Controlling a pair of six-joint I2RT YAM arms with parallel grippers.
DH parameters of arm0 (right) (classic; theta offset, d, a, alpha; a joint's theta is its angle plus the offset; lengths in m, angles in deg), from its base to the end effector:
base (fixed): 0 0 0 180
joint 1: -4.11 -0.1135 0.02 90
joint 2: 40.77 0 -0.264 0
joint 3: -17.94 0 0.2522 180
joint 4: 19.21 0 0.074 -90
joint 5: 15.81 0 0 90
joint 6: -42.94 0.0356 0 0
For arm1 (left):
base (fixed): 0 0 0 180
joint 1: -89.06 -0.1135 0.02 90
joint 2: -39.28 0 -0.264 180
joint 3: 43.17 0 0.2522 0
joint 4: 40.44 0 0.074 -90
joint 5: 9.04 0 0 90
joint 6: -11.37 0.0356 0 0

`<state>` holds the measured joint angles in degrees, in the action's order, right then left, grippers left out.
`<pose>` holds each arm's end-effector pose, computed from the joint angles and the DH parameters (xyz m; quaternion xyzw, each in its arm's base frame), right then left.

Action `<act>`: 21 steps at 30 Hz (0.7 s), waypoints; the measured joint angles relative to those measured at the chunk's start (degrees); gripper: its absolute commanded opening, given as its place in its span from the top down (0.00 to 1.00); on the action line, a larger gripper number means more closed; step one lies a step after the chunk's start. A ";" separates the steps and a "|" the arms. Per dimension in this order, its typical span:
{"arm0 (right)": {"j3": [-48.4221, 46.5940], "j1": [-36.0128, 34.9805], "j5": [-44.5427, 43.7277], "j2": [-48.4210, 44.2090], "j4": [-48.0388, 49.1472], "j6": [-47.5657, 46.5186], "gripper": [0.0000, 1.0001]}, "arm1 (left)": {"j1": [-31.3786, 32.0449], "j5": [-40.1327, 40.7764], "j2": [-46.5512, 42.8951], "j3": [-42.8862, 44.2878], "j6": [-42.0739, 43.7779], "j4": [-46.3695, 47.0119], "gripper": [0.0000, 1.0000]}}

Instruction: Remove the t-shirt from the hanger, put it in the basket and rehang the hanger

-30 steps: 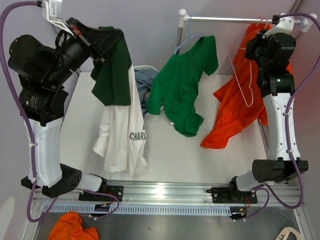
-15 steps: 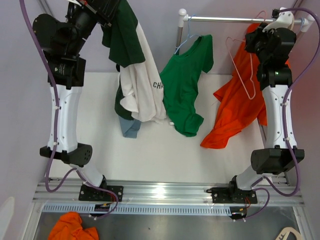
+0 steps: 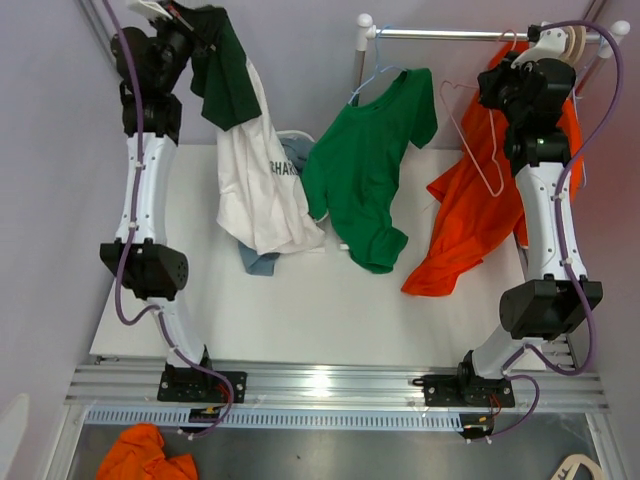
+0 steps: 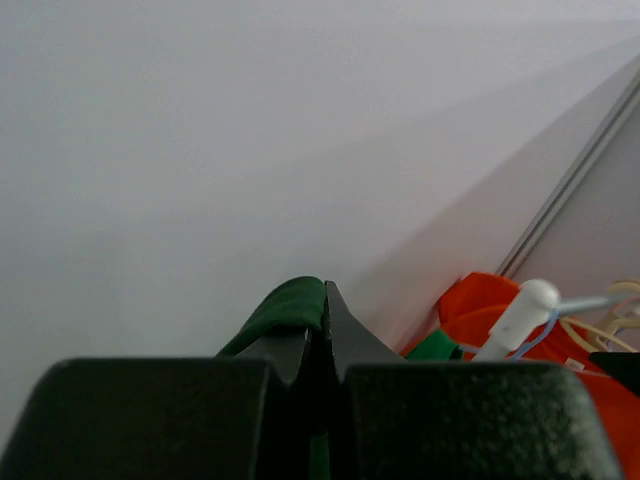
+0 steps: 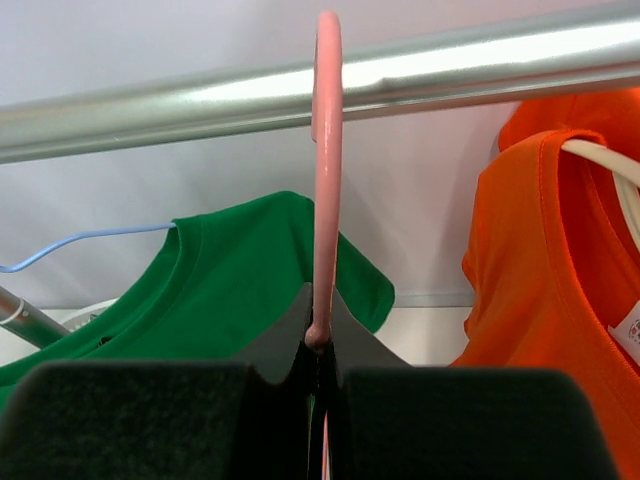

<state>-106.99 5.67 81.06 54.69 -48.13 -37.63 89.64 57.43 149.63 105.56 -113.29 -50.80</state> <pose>0.3740 -0.0059 0.5014 0.0249 0.7033 0.0907 0.7047 0.4035 -0.0183 0.5677 0.0194 0.5332 -0.3541 0.7681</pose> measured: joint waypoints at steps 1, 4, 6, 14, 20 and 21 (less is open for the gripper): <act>0.31 0.00 0.09 0.00 0.15 0.00 1.00 | 0.02 0.11 0.72 -1.33 -0.37 -0.28 0.99; 0.70 -0.02 0.11 0.02 0.35 -0.04 1.00 | 0.04 0.70 2.71 -5.97 -1.46 -1.88 0.99; 0.68 -0.04 0.11 0.02 0.48 -0.09 1.00 | 0.20 0.83 4.90 -6.84 -1.60 -3.58 0.99; 0.24 -0.35 -0.13 0.00 1.29 -0.68 1.00 | 2.12 2.23 9.88 -6.62 -1.27 -7.67 0.99; -0.17 -0.39 -0.57 0.13 3.58 -1.62 1.00 | 5.31 3.37 12.24 -5.95 -0.98 -8.68 0.99; -0.55 -0.39 -0.61 0.33 3.89 -1.77 1.00 | 5.90 3.89 12.74 -6.51 -1.44 -9.40 0.99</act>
<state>-107.54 5.28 80.45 55.02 -44.24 -39.40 95.54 61.32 162.37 99.05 -114.73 -60.20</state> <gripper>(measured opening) 0.038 0.014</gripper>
